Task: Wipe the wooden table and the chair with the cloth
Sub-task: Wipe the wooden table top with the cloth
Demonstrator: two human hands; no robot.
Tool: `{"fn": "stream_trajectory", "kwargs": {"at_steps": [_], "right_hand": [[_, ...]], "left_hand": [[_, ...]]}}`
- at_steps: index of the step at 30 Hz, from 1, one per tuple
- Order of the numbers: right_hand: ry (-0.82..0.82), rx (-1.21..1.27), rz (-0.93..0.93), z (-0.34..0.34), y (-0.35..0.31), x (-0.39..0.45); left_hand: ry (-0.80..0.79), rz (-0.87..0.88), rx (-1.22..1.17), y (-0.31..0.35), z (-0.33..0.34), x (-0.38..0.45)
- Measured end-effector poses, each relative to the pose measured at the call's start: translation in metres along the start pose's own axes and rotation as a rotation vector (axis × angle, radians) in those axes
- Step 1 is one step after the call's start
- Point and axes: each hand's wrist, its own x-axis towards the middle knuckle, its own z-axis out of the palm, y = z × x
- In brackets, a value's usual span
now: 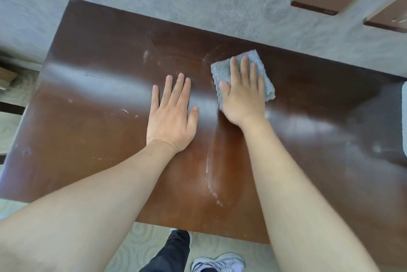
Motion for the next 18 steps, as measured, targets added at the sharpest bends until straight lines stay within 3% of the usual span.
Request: {"fn": "stream_trajectory", "kwargs": {"at_steps": [5, 10, 14, 18], "right_hand": [[-0.003, 0.048, 0.047, 0.036, 0.001, -0.157], [-0.034, 0.115, 0.102, 0.069, -0.005, -0.255], [-0.020, 0.016, 0.047, 0.080, -0.027, -0.245], [0.030, -0.028, -0.023, 0.070, -0.030, -0.169]], "left_hand": [[0.127, 0.051, -0.404, -0.010, -0.018, -0.016], [0.167, 0.078, -0.152, -0.050, -0.025, -0.054], [0.080, -0.094, 0.054, -0.081, -0.021, -0.069], [0.078, -0.265, 0.103, -0.094, -0.015, -0.060]]}}
